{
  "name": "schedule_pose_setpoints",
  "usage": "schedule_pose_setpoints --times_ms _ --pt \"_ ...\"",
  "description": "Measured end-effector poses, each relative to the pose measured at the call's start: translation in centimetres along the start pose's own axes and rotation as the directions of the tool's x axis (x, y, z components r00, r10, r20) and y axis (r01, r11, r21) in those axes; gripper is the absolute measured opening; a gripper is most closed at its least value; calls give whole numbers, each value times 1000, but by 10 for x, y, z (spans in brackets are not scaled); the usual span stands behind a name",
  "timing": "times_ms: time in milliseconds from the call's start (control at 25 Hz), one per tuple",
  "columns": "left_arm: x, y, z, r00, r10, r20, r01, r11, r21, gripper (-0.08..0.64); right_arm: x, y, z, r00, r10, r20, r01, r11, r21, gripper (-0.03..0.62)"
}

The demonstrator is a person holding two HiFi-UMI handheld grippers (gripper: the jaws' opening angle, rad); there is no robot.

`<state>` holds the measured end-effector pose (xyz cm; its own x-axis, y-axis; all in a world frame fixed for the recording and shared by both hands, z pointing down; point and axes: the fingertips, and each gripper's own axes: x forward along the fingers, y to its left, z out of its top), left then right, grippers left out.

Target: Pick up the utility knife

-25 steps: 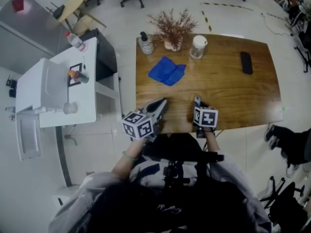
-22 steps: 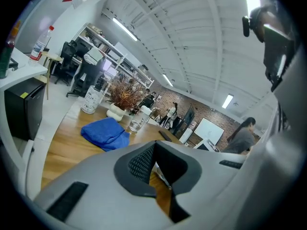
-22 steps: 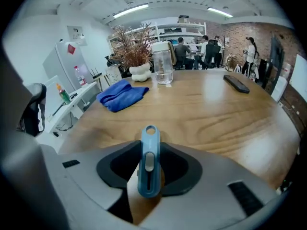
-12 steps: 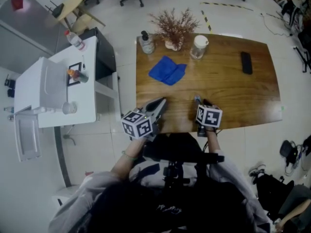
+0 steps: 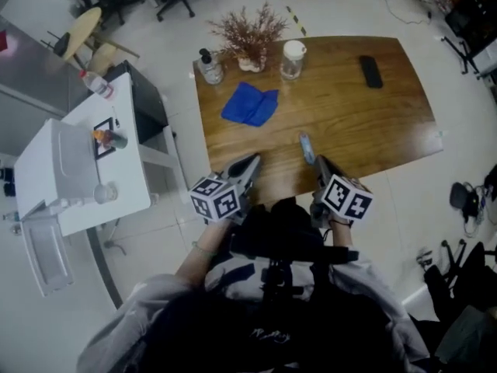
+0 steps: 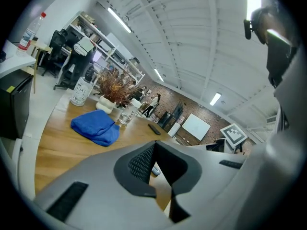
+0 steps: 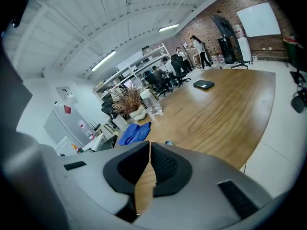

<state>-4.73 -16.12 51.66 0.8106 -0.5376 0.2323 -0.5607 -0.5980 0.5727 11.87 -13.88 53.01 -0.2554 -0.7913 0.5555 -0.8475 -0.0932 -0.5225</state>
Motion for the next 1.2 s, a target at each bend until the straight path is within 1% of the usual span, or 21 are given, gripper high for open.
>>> schedule_pose_setpoints --times_ms 160,360,480,600,840,960,1200 --pt "-6 -11 -18 997 -59 -45 59 998 -11 5 -36 7 -18 998 -35 47 33 999 32 15" --pt "-8 -36 -37 989 -122 -80 121 992 -25 5 -68 11 -37 996 -68 58 65 997 43 15" --pt "-10 -48 -42 988 -135 -79 134 991 -16 5 -78 11 -43 996 -63 56 61 998 35 14" --pt "-11 -59 -42 991 -123 -55 123 992 -4 5 -87 13 -44 998 -32 54 31 999 22 14" --pt "-20 -87 -52 998 -68 10 68 998 5 5 -121 9 -54 998 44 46 -44 999 -15 14" --pt "-28 -112 -72 999 -46 28 46 999 -4 5 -145 -1 -66 996 77 34 -76 997 -31 14" --pt "-47 -160 -122 999 0 37 1 1000 -18 5 -191 -24 -88 991 134 16 -133 990 -46 14"
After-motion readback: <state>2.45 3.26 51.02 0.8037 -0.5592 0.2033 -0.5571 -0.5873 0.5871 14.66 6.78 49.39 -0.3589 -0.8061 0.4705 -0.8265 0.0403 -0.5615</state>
